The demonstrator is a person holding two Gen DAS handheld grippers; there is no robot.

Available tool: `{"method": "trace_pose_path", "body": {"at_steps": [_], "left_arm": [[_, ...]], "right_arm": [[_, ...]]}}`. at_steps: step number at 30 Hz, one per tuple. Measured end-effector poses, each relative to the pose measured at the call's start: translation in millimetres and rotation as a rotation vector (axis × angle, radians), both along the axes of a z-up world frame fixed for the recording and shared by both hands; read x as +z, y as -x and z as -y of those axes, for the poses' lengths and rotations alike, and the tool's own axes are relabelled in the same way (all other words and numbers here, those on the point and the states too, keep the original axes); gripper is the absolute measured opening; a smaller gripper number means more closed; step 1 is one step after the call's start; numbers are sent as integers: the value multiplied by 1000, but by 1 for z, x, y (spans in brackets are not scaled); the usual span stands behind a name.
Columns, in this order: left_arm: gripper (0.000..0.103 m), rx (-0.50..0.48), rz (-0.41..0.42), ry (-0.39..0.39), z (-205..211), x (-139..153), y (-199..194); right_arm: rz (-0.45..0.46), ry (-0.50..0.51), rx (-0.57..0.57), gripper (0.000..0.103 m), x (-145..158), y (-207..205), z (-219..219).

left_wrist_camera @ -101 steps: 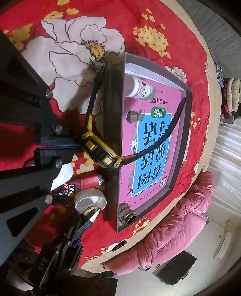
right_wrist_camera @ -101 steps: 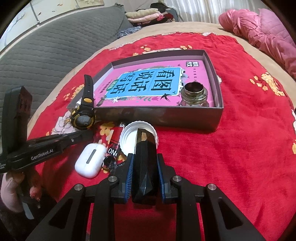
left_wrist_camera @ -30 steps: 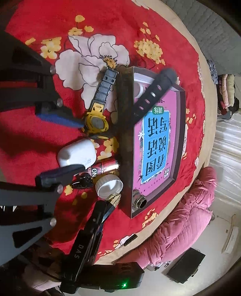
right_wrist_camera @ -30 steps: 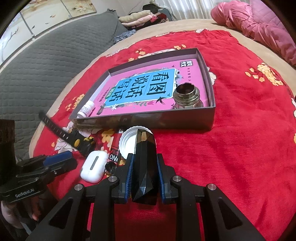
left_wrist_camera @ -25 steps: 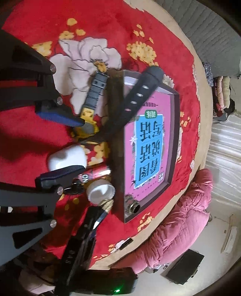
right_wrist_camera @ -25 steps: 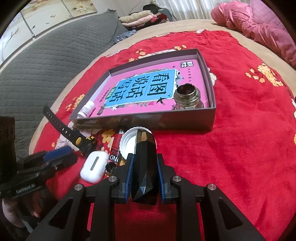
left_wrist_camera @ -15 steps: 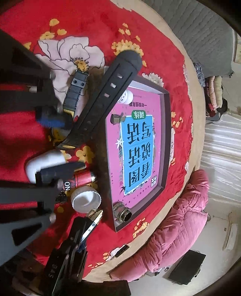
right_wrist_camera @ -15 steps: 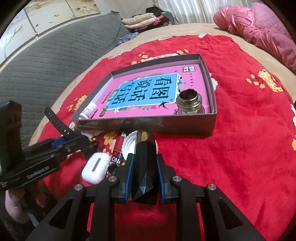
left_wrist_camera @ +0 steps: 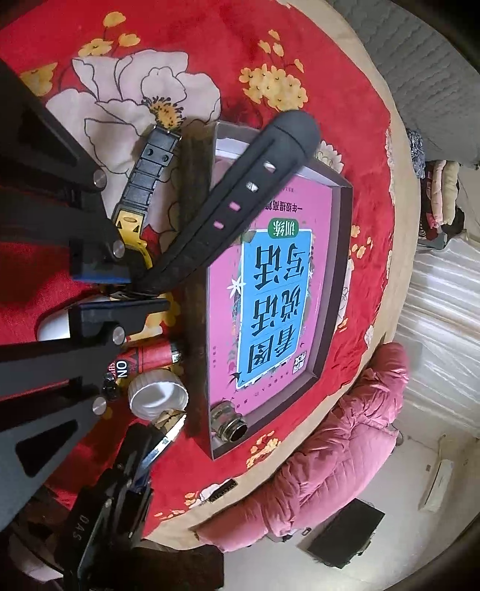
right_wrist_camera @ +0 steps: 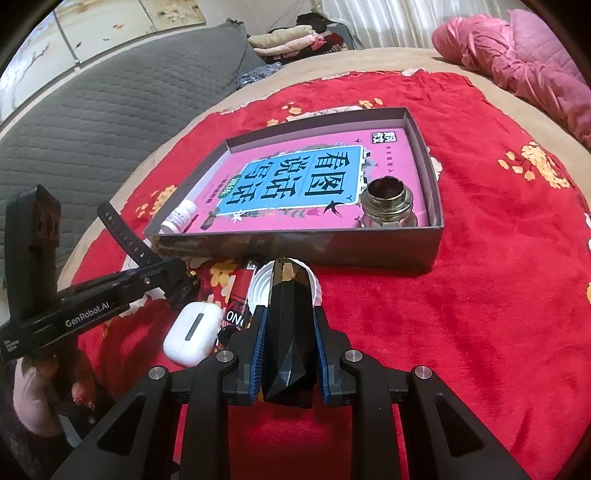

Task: Organize rigid objects
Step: 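Lift the wristwatch with the left tool while the right tool lifts the black case, then carry the watch and the black case over the grey box with both tools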

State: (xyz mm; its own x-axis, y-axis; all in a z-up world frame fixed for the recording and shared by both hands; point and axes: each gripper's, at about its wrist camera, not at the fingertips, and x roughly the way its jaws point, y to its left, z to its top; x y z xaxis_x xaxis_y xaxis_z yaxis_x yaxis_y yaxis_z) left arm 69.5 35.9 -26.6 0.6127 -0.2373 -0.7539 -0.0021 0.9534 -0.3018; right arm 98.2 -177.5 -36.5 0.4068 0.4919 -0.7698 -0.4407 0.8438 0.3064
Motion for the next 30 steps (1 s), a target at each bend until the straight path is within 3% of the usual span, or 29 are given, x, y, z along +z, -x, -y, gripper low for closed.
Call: {"method": "trace_pose_path", "body": {"at_steps": [8,16,22,30], "left_arm": [[6,-11,22,13,-2,8,7],[6,-7,86,9,-2,38,13],[6,-12,140,4,1,61,9],[6,-6,161,-4,4,70,-3]], "right_arm": [[14,-13,17,24,2,0,-2],[52,-47,20,24,12,3,-1],[121,-93,19,24,29,4,2],[190,-129,20,24,46,-1,3]]}}
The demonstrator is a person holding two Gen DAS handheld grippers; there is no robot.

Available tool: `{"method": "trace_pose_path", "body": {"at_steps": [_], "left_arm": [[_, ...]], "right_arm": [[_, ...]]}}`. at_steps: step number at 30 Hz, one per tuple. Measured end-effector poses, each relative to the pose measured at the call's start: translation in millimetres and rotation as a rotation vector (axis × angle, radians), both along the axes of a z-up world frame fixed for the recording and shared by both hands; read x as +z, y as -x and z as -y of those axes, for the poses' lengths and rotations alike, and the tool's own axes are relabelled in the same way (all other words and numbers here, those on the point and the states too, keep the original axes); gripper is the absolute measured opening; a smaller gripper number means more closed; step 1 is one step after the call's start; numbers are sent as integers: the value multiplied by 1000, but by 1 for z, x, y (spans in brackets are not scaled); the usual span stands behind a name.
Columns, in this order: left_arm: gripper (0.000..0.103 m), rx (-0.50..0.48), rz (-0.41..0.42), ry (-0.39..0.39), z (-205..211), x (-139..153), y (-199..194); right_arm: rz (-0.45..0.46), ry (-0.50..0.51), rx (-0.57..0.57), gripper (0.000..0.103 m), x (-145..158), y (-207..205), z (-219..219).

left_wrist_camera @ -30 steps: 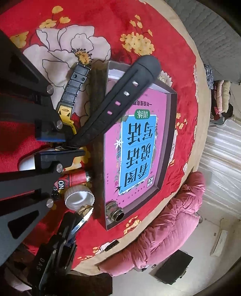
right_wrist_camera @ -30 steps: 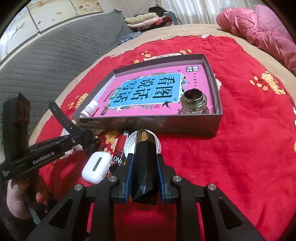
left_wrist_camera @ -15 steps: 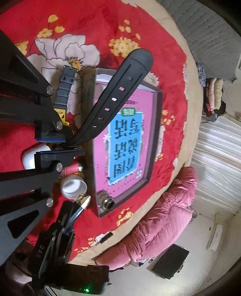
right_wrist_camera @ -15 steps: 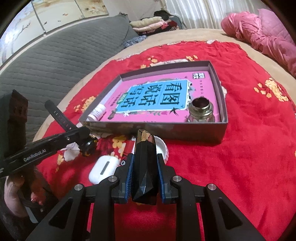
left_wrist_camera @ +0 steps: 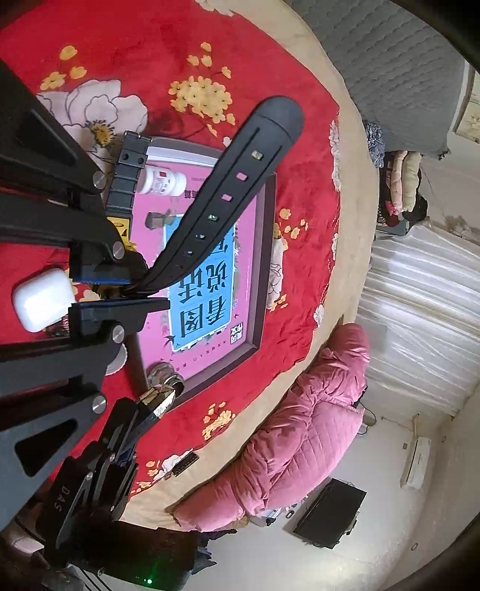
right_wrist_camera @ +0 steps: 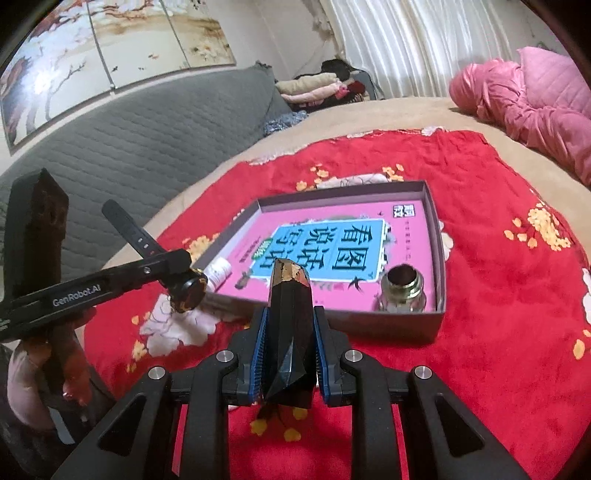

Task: Organize rigid objects
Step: 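Carry the watch and the black case over the grey box with both tools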

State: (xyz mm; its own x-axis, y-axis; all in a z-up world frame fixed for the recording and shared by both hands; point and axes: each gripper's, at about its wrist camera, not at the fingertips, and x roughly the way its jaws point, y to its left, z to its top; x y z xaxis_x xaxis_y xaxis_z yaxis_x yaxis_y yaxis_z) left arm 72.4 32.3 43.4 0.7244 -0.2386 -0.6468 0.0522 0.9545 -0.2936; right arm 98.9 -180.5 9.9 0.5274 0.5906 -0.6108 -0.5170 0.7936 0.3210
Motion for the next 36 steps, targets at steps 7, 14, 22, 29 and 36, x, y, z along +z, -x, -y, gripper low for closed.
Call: {"method": "trace_pose_path", "body": {"at_steps": [7,14,22,29,36], "left_arm": [[6,5,-2,-8,3,-5,-13],[6,18,0,-12,4,-3,-24],[6,32,-5,-14,8,-3,-41],[6,51,-30,-19,9,-11,-59],[6,55,-53,-34,12,-19,-70]], "right_arm": [[7,-30,-23,24,3,-11,5],[14,-44,-40,24,3,-24,6],[62,-30,-26,24,4,-41,-6],[84,-17,-26,24,4,-52,-11],[68,-17,-29,24,-2,-64,-13]]}}
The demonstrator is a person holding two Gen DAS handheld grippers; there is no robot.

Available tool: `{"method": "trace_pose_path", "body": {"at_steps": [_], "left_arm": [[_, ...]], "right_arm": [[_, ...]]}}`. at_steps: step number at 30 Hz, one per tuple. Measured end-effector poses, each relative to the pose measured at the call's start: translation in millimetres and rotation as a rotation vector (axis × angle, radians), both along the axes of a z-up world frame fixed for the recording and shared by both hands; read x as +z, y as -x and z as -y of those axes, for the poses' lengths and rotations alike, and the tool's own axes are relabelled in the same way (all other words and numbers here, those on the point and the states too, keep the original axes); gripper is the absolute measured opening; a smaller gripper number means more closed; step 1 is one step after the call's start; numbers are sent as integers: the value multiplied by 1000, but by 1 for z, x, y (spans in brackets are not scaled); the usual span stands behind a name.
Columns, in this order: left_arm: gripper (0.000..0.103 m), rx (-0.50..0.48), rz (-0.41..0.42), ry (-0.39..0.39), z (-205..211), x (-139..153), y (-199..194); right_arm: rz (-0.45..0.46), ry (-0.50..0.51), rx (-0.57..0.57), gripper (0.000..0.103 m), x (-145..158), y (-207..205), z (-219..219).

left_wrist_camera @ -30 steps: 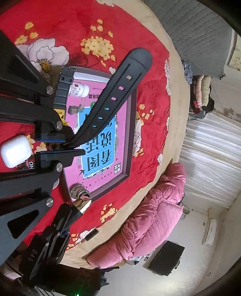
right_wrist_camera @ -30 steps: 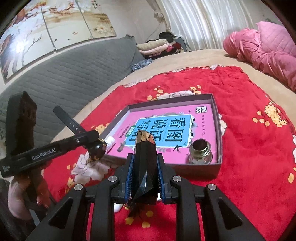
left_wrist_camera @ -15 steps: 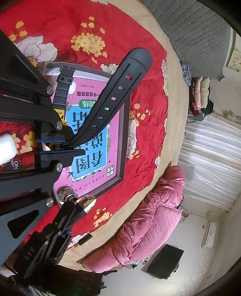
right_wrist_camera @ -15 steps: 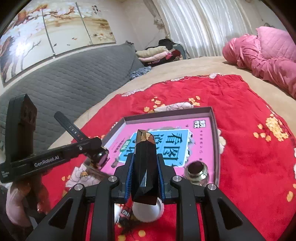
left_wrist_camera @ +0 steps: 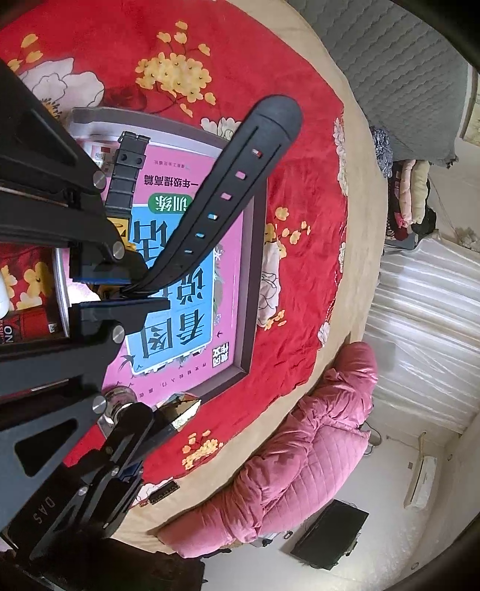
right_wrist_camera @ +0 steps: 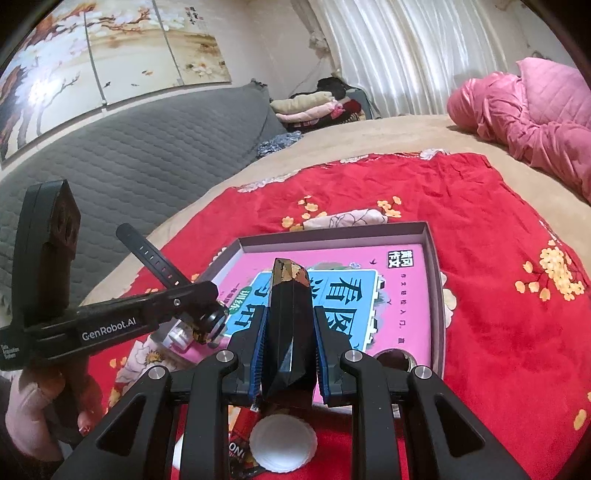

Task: Organize rigid objects
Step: 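Carry the watch and the black case over the grey box with both tools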

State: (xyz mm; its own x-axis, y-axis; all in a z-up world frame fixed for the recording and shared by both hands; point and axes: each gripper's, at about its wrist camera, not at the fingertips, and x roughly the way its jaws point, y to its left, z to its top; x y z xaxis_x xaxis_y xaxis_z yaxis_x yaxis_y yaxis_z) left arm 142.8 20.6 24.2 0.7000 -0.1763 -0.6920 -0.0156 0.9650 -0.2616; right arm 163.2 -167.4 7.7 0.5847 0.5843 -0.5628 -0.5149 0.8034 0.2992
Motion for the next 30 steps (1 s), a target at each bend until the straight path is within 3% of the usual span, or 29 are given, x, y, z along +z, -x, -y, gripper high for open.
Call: {"method": "trace_pose_path", "body": {"at_steps": [15,30], "left_arm": [[6,-13,-63,-24,8,-31,-23],[6,-22,-54,-37,12,-36,-29]], "right_arm": [[-47,82,1,24,-20,-15,-13],[-103,191,24,24,-46,-26,-31]]}}
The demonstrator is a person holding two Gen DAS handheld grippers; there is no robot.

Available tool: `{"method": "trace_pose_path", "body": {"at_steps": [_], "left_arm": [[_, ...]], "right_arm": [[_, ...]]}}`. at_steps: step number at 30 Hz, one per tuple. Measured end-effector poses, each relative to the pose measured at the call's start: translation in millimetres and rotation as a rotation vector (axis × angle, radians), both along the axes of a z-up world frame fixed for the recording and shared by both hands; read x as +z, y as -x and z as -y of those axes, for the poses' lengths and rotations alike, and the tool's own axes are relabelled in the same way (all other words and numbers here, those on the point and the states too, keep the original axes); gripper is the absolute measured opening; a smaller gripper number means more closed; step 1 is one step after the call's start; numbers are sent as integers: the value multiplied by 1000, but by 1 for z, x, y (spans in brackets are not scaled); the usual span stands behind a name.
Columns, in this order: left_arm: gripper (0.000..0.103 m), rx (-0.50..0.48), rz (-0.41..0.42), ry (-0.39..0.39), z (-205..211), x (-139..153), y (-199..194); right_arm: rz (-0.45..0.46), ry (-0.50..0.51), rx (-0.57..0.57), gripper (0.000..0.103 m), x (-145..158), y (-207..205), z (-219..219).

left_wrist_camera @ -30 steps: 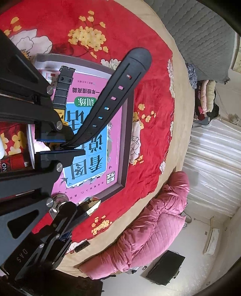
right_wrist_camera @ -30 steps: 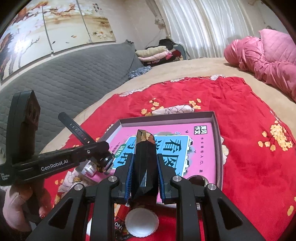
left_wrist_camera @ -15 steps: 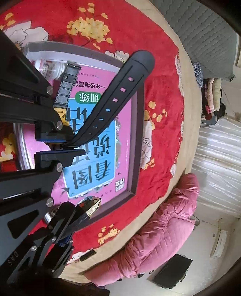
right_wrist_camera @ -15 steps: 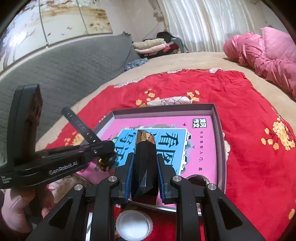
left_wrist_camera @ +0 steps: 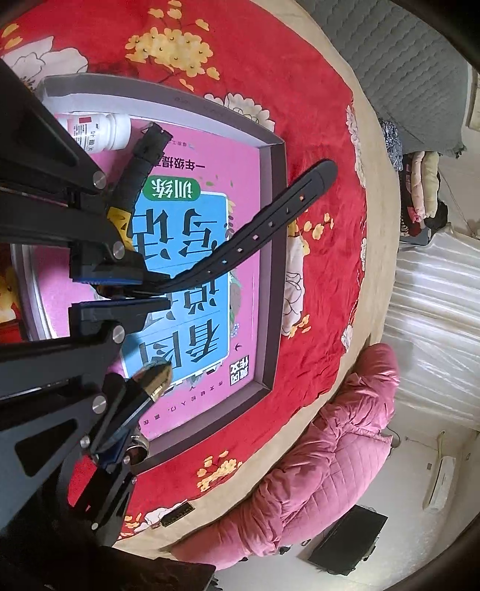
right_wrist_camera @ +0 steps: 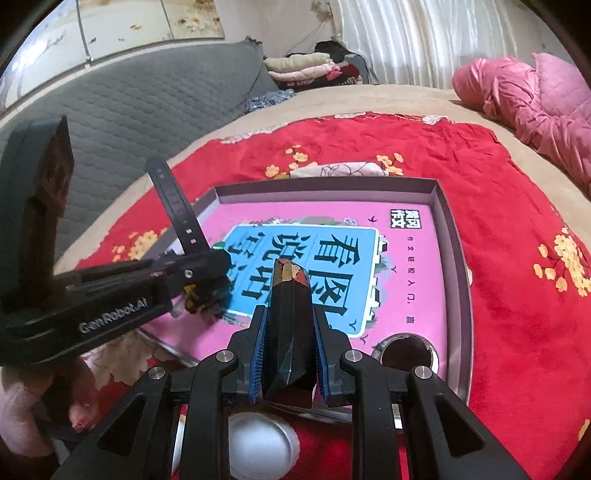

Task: Organize rigid objects
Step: 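Carry the watch and the black case over the grey box with both tools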

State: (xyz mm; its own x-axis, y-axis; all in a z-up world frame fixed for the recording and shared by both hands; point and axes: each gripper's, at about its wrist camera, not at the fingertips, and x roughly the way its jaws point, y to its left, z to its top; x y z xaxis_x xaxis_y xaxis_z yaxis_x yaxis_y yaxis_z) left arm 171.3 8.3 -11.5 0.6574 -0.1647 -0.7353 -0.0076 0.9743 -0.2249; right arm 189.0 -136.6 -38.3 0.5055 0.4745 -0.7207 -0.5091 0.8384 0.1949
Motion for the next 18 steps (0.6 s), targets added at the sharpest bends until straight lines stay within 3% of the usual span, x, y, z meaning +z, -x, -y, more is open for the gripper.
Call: {"method": "trace_pose_path", "body": {"at_steps": [18], "left_arm": [[6,-15,-25,-34,1,2,13]], "right_arm": [[-27,42,-4,24,-10,-6,-4]]}}
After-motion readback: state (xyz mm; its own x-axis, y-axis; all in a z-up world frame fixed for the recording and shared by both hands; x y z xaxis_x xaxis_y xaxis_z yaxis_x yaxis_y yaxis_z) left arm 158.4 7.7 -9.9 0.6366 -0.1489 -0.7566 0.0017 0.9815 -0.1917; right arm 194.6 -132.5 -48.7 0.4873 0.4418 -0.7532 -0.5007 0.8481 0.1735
